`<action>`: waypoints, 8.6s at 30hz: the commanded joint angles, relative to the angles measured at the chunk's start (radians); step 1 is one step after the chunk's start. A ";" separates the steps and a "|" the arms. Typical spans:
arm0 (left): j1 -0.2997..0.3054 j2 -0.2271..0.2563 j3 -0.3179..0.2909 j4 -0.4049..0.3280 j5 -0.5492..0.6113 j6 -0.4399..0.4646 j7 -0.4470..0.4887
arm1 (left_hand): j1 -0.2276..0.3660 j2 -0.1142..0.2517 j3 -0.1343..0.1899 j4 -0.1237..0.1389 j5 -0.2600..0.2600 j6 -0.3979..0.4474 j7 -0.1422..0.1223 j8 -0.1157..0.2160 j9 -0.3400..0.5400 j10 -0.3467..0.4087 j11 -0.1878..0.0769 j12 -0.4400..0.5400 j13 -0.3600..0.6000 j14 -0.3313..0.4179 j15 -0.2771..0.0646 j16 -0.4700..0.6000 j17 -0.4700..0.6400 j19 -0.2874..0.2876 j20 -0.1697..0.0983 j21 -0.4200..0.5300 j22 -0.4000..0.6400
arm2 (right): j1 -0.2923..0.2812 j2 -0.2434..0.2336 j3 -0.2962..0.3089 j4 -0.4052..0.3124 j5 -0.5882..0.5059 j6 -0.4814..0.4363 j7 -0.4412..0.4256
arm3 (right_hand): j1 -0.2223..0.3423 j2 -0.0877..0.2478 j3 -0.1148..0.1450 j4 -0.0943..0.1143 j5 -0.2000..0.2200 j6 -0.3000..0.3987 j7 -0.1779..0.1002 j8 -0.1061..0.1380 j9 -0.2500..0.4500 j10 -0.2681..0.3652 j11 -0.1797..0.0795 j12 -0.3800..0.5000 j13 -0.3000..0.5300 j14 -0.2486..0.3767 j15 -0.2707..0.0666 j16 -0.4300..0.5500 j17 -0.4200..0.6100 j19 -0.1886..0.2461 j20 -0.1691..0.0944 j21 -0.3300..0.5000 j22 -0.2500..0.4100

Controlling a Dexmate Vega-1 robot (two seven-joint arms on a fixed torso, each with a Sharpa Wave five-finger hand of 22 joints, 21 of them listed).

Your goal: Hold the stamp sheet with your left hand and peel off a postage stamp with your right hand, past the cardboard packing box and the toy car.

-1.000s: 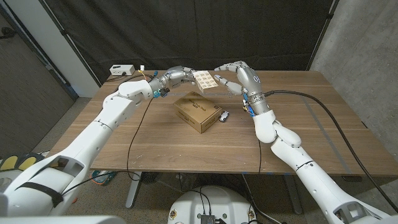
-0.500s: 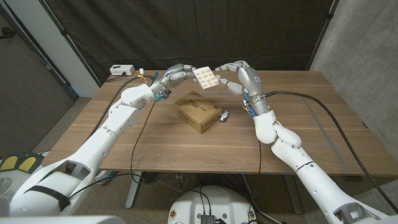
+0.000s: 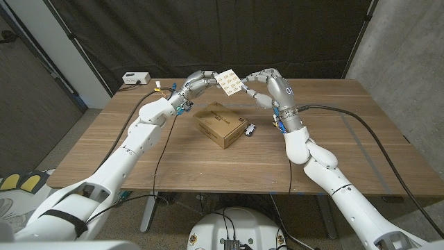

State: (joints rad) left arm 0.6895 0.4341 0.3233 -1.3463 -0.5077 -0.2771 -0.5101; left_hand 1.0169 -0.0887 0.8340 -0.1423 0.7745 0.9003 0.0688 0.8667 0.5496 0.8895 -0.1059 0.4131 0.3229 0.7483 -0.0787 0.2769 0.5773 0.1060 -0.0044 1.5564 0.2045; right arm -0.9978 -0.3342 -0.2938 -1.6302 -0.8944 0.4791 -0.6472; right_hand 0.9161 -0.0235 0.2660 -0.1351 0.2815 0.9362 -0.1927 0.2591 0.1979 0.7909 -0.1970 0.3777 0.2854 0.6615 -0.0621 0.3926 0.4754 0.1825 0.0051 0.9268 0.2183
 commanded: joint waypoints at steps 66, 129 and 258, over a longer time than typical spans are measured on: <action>-0.038 -0.017 0.026 -0.021 0.014 0.088 -0.005 | -0.011 0.016 -0.014 -0.006 -0.015 0.078 0.135 0.038 -0.002 -0.010 -0.053 -0.036 0.013 0.002 -0.119 -0.038 0.028 -0.024 0.015 0.003 0.004 | 0.052 0.026 -0.084 0.047 -0.199 -0.169 -0.160 | 0.008 -0.023 -0.057 0.015 0.058 0.023 -0.003 0.006 0.017 0.034 -0.004 0.014 0.079 0.023 -0.166 0.035 0.054 -0.015 -0.009 0.069 0.011; -0.028 0.005 0.012 0.000 -0.043 0.026 -0.120 | -0.013 0.017 -0.007 -0.010 -0.017 0.071 0.135 0.058 -0.014 0.005 -0.054 -0.055 0.026 0.013 -0.126 -0.053 0.041 -0.024 0.014 0.002 0.002 | 0.160 0.040 -0.168 0.210 -0.242 -0.198 -0.470 | 0.223 0.041 0.017 -0.031 -0.036 0.323 0.053 0.078 -0.002 0.316 0.000 0.135 0.231 0.190 -0.175 0.127 0.203 -0.069 -0.040 0.234 0.025; -0.035 0.043 0.036 -0.041 -0.020 0.064 -0.155 | -0.020 0.017 0.007 -0.011 -0.025 0.063 0.135 0.095 -0.033 0.023 -0.062 -0.076 0.055 0.016 -0.122 -0.069 0.057 -0.035 0.019 0.001 0.002 | 0.145 0.133 -0.087 0.274 -0.212 -0.021 -0.470 | 0.187 -0.005 0.017 -0.016 0.120 0.316 0.038 0.072 0.044 0.342 0.000 0.033 0.355 0.216 -0.174 0.161 0.389 -0.089 -0.057 0.451 -0.003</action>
State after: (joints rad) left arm 0.6516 0.4560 0.3576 -1.3681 -0.5349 -0.2183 -0.6378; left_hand 1.0025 -0.0743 0.8335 -0.1519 0.7480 0.8896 0.0789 0.9030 0.5173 0.8894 -0.1060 0.3319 0.3738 0.7632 -0.0822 0.2130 0.6327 0.0771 0.0130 1.5564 0.2046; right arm -0.8304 -0.2623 -0.4440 -1.3705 -1.0641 0.4299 -1.1093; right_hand 1.0968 -0.0353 0.2773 -0.1466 0.4099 1.2367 -0.1534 0.3166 0.2245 1.1248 -0.2024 0.4087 0.6358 0.8655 -0.1123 0.5492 0.8594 0.0976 -0.0376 1.3701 0.2119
